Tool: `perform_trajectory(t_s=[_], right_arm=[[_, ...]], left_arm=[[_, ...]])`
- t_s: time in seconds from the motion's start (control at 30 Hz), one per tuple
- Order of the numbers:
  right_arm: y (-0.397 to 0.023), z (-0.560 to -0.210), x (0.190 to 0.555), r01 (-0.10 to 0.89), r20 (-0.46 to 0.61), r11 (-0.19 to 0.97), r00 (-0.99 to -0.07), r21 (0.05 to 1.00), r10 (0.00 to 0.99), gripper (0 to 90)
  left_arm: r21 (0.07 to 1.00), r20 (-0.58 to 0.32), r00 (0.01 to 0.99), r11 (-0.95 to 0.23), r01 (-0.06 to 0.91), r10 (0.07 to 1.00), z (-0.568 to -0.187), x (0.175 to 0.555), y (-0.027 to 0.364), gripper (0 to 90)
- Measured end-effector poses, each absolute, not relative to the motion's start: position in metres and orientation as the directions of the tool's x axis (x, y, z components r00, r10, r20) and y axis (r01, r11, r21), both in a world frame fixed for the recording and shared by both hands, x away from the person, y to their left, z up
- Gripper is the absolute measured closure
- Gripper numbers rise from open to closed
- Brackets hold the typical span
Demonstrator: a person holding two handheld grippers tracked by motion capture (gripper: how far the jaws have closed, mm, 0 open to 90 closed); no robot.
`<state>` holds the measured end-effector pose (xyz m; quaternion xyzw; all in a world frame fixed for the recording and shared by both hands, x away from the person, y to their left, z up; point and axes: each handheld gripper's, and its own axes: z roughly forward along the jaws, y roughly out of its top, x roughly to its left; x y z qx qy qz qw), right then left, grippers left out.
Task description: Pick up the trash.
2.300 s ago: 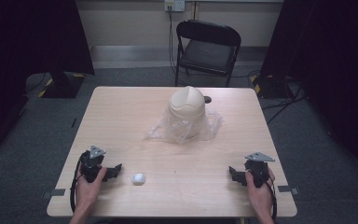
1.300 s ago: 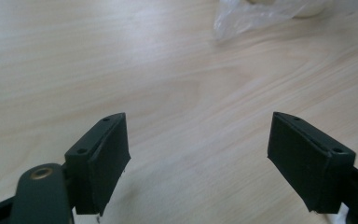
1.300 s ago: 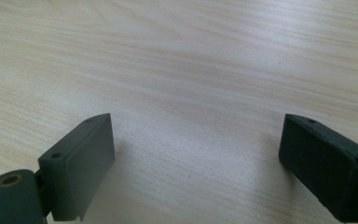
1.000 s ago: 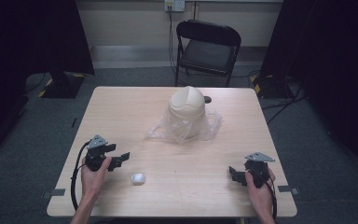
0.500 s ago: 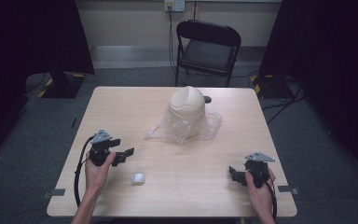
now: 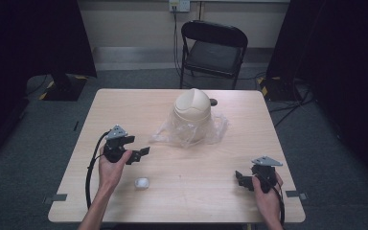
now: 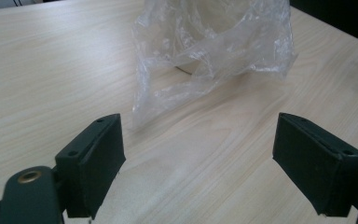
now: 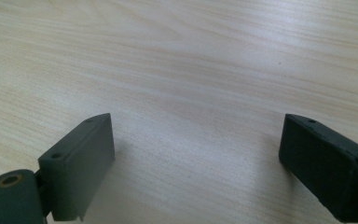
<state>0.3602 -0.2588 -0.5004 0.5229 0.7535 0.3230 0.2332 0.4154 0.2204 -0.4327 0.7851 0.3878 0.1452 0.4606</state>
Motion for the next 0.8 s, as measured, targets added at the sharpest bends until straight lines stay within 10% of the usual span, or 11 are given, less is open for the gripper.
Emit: perform_trajectory(t_s=[0.8], right_arm=[[-0.259,-0.500,0.360,0.637,-0.013,0.245,-0.345,0.731,0.938,9.6]], left_arm=[[0.881,-0.075,0.745,-0.306,0.361,0.662,-0.390,0.465,0.157,16.8]])
